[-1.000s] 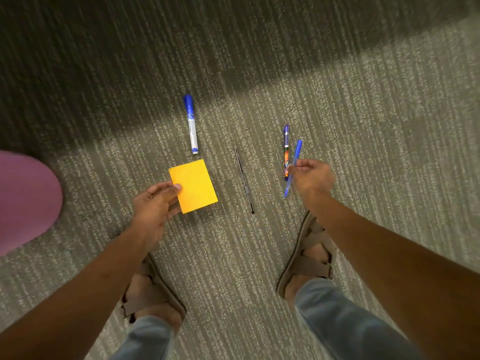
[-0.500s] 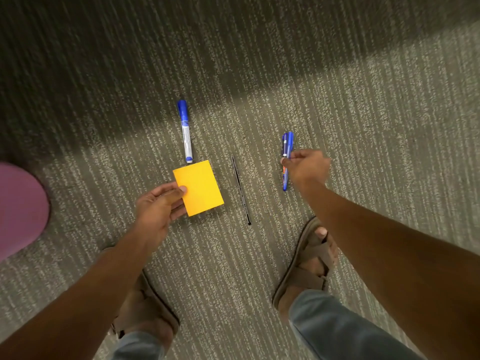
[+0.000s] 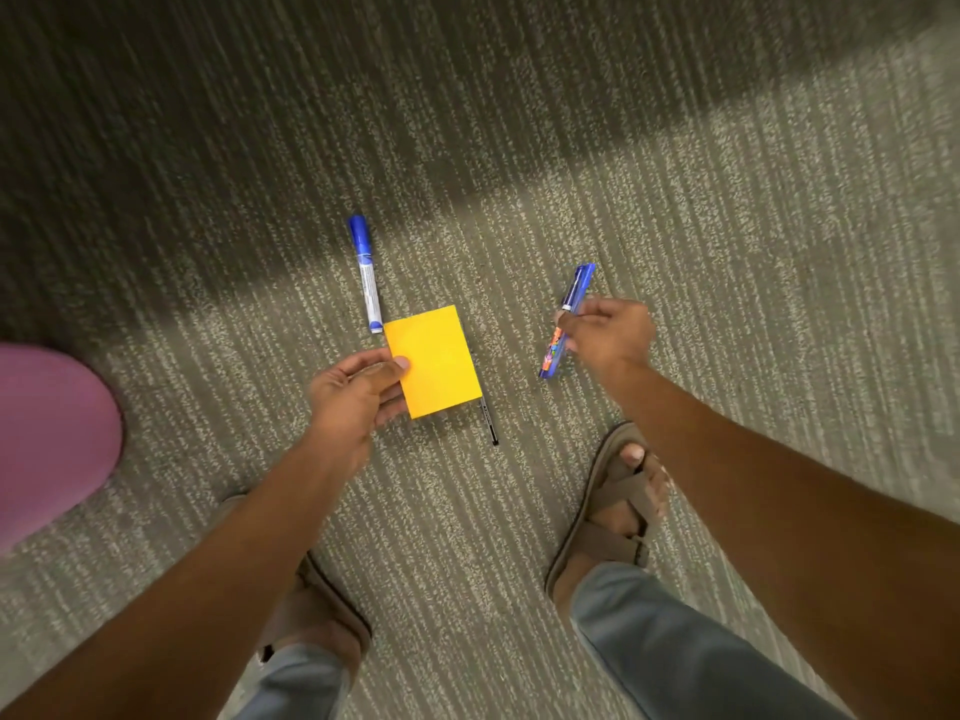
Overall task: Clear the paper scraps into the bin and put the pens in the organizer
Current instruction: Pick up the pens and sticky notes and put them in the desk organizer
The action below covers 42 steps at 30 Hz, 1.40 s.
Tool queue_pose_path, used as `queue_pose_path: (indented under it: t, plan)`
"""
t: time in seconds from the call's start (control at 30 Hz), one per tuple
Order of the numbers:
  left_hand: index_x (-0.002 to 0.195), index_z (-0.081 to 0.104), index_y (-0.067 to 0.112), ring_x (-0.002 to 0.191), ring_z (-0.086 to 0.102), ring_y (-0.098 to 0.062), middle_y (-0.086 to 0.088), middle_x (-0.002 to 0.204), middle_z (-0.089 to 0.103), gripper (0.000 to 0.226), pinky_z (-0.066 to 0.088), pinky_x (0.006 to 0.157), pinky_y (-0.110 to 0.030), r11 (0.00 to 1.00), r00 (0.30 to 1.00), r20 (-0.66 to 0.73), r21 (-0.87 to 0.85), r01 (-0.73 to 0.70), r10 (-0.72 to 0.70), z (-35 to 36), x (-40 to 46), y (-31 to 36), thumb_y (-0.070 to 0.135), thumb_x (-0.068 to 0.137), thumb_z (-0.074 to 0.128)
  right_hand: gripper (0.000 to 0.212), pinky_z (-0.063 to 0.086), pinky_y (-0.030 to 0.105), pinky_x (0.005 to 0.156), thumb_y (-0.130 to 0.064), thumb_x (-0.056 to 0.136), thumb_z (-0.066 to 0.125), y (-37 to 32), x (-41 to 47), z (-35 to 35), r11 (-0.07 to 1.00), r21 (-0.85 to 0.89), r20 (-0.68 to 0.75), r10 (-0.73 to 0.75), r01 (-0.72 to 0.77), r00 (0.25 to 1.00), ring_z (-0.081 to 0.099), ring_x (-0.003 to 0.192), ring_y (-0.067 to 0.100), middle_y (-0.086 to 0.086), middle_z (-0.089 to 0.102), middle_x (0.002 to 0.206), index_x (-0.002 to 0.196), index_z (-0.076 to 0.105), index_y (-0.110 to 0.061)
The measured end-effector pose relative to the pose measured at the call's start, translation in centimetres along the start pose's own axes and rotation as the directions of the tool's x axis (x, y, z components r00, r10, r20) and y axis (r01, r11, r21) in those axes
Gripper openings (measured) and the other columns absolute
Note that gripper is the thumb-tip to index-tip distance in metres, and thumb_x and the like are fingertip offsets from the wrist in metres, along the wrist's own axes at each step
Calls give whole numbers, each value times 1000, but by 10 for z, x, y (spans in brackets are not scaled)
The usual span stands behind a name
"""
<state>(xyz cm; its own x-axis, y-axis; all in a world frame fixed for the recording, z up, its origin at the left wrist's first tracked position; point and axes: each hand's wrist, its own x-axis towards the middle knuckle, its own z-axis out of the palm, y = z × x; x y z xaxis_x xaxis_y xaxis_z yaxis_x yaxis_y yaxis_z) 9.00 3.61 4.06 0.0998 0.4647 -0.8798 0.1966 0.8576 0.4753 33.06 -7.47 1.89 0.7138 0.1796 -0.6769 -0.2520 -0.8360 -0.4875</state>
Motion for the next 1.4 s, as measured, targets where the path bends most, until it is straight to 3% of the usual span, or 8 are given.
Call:
queue_pose_path:
  t: [0.1,0.3,0.53,0.83,1.0,1.1,1.27,1.4]
  plan:
    - [84,68,15,70,74,-17,-2,82,77,14,57,53,-26,999,1000,4,22,-28,28,6,-25,20,2,80,72,23,61,27,65,-5,76,80,-8,-29,-20,959,267,156,50,-91,987,75,75,20,9,72,92,94,65,-10]
    - [93,67,2,70,71,-23,-12,85,73,12,59,53,-31,974,983,69,138,-178,170,27,-96,84,-2,82,69,16,59,26,62,0,81,73,-41,-90,-74,860,500,352,-88,-108,932,73,69,12,1,77,79,93,68,-8]
    - [90,66,5,72,64,-19,-11,73,64,13,57,52,-26,884,927,217,297,-360,305,40,-232,201,-5,82,68,15,58,24,63,6,88,61,-140,-195,-189,791,607,366,-194,-76,910,70,68,7,-3,74,74,96,67,-5]
    - [99,62,-7,77,58,-24,-18,75,54,16,58,61,-36,759,850,400,416,-501,342,58,-488,299,-7,83,65,12,60,25,66,5,91,59,-251,-361,-376,764,645,343,-304,12,889,70,66,8,0,73,75,99,64,-3]
    - [95,63,-7,76,56,-23,-14,75,52,13,58,65,-43,777,818,414,321,-542,399,87,-589,321,-10,83,64,12,63,36,71,5,89,62,-274,-420,-459,737,664,260,-386,125,885,75,78,25,18,69,90,100,63,2]
    - [94,66,1,75,59,-24,-14,74,52,16,60,60,-41,789,785,446,238,-567,429,110,-629,332,-10,82,65,10,63,37,69,6,88,63,-281,-441,-501,715,677,206,-412,174,888,76,80,29,18,68,92,96,64,0]
    - [112,65,12,68,68,-19,-15,79,71,35,53,54,-30,791,730,485,118,-600,481,144,-670,344,-4,81,69,12,61,35,65,4,87,66,-290,-453,-559,694,676,176,-477,246,861,76,82,28,13,71,90,99,65,2]
    - [123,58,20,78,72,-23,-11,93,75,50,55,57,-33,795,708,497,56,-604,502,170,-694,349,-5,81,69,24,61,38,68,2,85,67,-298,-459,-598,679,683,198,-525,267,828,75,87,29,12,75,106,109,66,-1]
